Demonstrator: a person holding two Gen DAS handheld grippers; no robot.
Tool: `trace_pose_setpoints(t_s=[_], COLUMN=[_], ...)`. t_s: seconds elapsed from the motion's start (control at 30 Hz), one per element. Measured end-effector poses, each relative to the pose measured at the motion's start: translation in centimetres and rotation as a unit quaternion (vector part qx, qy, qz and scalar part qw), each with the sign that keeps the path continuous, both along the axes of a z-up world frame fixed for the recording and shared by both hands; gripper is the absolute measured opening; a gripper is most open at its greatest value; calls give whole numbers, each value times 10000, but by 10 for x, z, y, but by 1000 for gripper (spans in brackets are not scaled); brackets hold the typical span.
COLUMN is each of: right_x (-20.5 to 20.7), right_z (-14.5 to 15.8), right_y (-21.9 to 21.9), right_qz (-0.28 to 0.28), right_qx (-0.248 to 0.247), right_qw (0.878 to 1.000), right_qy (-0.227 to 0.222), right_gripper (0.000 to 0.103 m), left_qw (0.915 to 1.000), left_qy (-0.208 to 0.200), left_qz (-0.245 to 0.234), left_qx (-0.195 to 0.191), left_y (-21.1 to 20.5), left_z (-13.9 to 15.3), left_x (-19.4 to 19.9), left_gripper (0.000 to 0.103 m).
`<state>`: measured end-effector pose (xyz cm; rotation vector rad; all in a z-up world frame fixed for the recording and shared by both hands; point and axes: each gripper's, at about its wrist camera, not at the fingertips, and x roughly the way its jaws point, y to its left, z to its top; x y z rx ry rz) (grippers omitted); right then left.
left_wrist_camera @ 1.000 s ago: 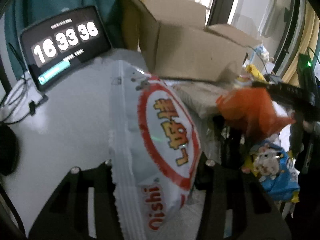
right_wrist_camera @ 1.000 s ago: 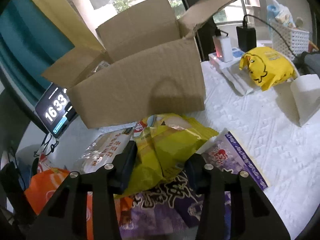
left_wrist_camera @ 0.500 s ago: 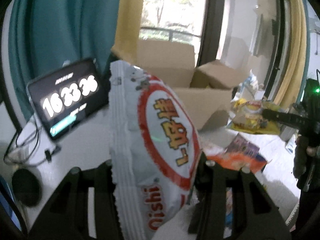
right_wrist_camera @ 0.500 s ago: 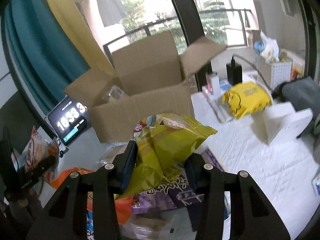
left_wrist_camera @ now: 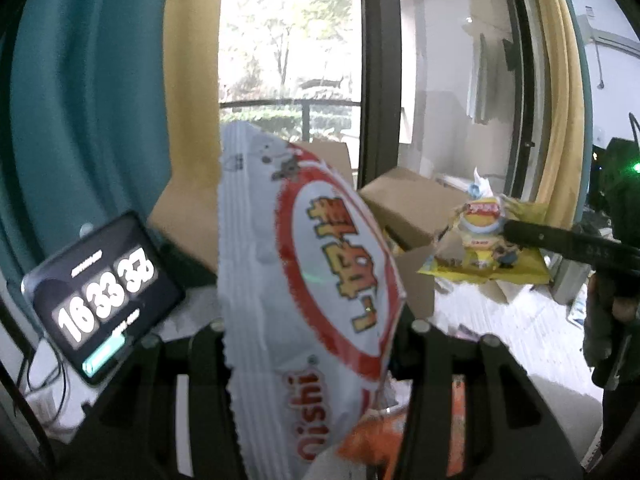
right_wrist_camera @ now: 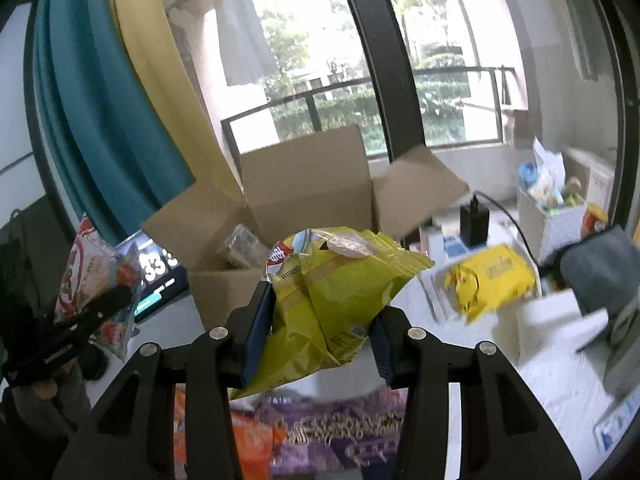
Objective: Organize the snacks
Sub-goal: 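Lift both bags into the cardboard box and open both grippers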
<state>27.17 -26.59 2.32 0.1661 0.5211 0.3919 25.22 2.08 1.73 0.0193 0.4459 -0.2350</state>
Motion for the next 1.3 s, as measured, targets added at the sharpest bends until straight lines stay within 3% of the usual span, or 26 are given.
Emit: trace_pose_setpoints(t_s=[0.23, 0.57, 0.83, 0.97, 1.17, 1.27, 1.3], right_x=[21, 58, 97, 119, 145, 156, 161], right_z=[24, 32, 20, 14, 5, 1, 0], right_y=[15, 32, 42, 49, 64, 70, 71], right_qz=[63, 146, 40, 8, 23, 11, -9], right_qx=[-81, -232, -367, -417, -559, -597, -605], right_qw=[9989, 9976, 9984, 9987, 9983, 9981, 9981], right_qy=[-448, -634, -420, -286, -189, -161, -135], right_gripper=[48, 48, 48, 48, 48, 49, 51], left_qw=[9997, 9995, 9998, 9996, 9999, 9998, 9998], left_qy=[-211, -292, -167, -267, 87, 195, 209], left_qz=[-96, -138, -19, 12, -39, -79, -60], left_qx=[89, 33, -146, 43, -75, -32, -27], left_y=[-7, -16, -12, -17, -19, -20, -19], left_z=[7, 3, -5, -7, -18, -21, -21], left_x=[39, 79, 119, 134, 161, 164, 163], left_gripper=[47, 47, 47, 48, 50, 55, 65])
